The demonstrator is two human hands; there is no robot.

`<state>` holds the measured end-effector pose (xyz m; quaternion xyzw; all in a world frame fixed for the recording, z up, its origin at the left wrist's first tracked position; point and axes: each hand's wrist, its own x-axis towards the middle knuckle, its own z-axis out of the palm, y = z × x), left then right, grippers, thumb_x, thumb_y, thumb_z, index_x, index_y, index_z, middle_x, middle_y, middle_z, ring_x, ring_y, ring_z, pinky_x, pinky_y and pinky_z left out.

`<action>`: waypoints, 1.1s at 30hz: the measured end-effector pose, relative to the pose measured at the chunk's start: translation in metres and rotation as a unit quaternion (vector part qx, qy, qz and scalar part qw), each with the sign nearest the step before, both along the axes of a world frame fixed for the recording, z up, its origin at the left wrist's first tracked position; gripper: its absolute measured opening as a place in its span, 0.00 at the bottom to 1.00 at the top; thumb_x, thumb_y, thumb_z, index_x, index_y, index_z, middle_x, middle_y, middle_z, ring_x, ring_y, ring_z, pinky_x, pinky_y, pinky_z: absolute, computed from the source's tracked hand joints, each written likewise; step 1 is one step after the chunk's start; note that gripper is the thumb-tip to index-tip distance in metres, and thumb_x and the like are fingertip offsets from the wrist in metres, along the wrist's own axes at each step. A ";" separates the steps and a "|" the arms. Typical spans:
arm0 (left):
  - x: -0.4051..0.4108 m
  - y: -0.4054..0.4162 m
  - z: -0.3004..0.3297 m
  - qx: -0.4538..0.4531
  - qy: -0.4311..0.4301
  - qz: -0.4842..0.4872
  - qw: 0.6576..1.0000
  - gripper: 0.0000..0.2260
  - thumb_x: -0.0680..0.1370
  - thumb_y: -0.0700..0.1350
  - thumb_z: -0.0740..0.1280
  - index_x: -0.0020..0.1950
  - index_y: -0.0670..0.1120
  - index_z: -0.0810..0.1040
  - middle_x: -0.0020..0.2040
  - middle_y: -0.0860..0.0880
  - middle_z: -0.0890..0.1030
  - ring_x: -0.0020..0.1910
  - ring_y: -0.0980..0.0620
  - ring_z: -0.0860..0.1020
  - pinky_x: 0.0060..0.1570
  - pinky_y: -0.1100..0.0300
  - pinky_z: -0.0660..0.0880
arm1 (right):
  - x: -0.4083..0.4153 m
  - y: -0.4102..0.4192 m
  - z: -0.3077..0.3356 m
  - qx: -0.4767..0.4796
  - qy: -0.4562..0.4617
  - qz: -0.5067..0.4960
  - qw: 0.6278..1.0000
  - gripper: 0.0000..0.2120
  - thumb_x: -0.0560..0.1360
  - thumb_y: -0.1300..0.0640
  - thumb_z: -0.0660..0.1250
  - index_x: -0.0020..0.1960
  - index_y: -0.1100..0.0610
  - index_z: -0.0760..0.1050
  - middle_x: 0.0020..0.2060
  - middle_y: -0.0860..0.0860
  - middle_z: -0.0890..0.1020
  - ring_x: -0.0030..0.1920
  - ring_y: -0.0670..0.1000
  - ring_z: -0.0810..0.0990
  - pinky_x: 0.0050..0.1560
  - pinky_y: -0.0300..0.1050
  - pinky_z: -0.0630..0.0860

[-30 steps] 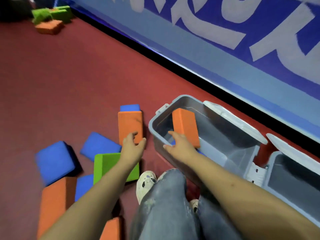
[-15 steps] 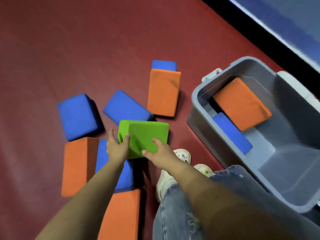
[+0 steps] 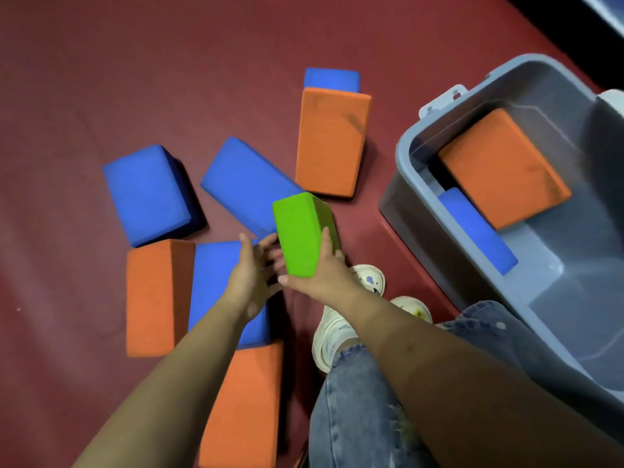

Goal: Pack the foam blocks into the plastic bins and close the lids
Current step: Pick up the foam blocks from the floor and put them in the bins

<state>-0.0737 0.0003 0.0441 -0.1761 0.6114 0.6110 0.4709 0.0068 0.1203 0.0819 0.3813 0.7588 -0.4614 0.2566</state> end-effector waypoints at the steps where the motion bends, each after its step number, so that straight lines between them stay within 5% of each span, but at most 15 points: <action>1: 0.002 0.000 -0.002 0.008 -0.018 -0.004 1.000 0.30 0.78 0.67 0.39 0.67 0.55 0.70 0.55 0.51 0.79 0.53 0.53 0.77 0.48 0.55 0.71 | 0.002 0.001 -0.001 0.023 -0.002 -0.010 1.000 0.59 0.65 0.42 0.75 0.76 0.49 0.33 0.73 0.60 0.56 0.71 0.59 0.64 0.67 0.48 0.64; 5: 0.009 -0.005 -0.001 0.019 -0.031 -0.067 0.997 0.28 0.77 0.68 0.37 0.67 0.61 0.67 0.58 0.53 0.80 0.58 0.52 0.77 0.60 0.50 0.67 | 0.008 0.007 -0.008 0.116 -0.018 -0.025 0.993 0.56 0.67 0.46 0.75 0.77 0.50 0.36 0.69 0.59 0.63 0.67 0.62 0.68 0.65 0.54 0.69; 8: 0.015 -0.019 0.005 -0.045 0.055 -0.094 0.993 0.22 0.82 0.61 0.44 0.67 0.56 0.69 0.59 0.54 0.78 0.61 0.53 0.74 0.63 0.50 0.65 | 0.008 0.004 -0.006 0.149 -0.022 -0.009 0.989 0.54 0.69 0.47 0.73 0.77 0.50 0.35 0.66 0.60 0.65 0.64 0.63 0.70 0.62 0.55 0.70; 11: 0.006 -0.054 -0.007 -0.295 0.205 -0.080 0.930 0.18 0.81 0.50 0.59 0.69 0.44 0.71 0.66 0.46 0.72 0.66 0.45 0.70 0.67 0.52 0.66 | 0.010 0.000 -0.004 0.186 -0.008 0.039 0.982 0.54 0.68 0.49 0.73 0.76 0.48 0.34 0.64 0.60 0.66 0.62 0.63 0.70 0.63 0.55 0.69; 14: 0.002 -0.110 -0.041 -0.460 0.123 -0.059 0.878 0.26 0.77 0.50 0.63 0.71 0.38 0.67 0.68 0.35 0.69 0.66 0.36 0.69 0.68 0.47 0.66 | 0.009 -0.007 0.003 0.207 0.015 0.124 0.970 0.52 0.69 0.48 0.72 0.76 0.43 0.34 0.60 0.58 0.66 0.58 0.62 0.70 0.58 0.53 0.70; 18: 0.015 -0.132 -0.049 -0.378 -0.027 0.057 0.924 0.25 0.77 0.48 0.65 0.69 0.36 0.67 0.66 0.40 0.72 0.63 0.37 0.72 0.57 0.50 0.71 | 0.007 -0.014 0.010 0.223 0.017 0.224 0.949 0.46 0.72 0.44 0.66 0.74 0.37 0.34 0.59 0.60 0.66 0.52 0.61 0.70 0.56 0.51 0.70; 22: 0.025 -0.133 -0.051 -0.287 -0.117 0.110 0.944 0.23 0.76 0.57 0.64 0.67 0.46 0.72 0.65 0.48 0.74 0.65 0.45 0.73 0.56 0.49 0.68 | 0.006 -0.014 0.012 0.210 0.022 0.273 0.939 0.40 0.74 0.46 0.63 0.73 0.33 0.39 0.65 0.59 0.61 0.54 0.62 0.69 0.54 0.50 0.71; 26: 0.038 -0.131 -0.047 -0.245 -0.160 0.108 0.950 0.17 0.76 0.62 0.60 0.41 0.49 0.74 0.54 0.48 0.70 0.55 0.50 0.68 0.56 0.50 0.63 | 0.004 -0.015 0.008 0.214 0.009 0.300 0.929 0.33 0.77 0.49 0.59 0.73 0.31 0.44 0.76 0.56 0.40 0.60 0.64 0.67 0.54 0.50 0.71; 33: 0.068 -0.088 -0.041 -0.101 -0.204 0.218 0.949 0.10 0.77 0.51 0.67 0.42 0.46 0.74 0.44 0.43 0.72 0.41 0.48 0.74 0.35 0.53 0.80 | 0.007 -0.011 0.006 0.219 0.005 0.259 0.941 0.33 0.76 0.50 0.59 0.73 0.32 0.46 0.76 0.54 0.36 0.61 0.64 0.67 0.48 0.47 0.70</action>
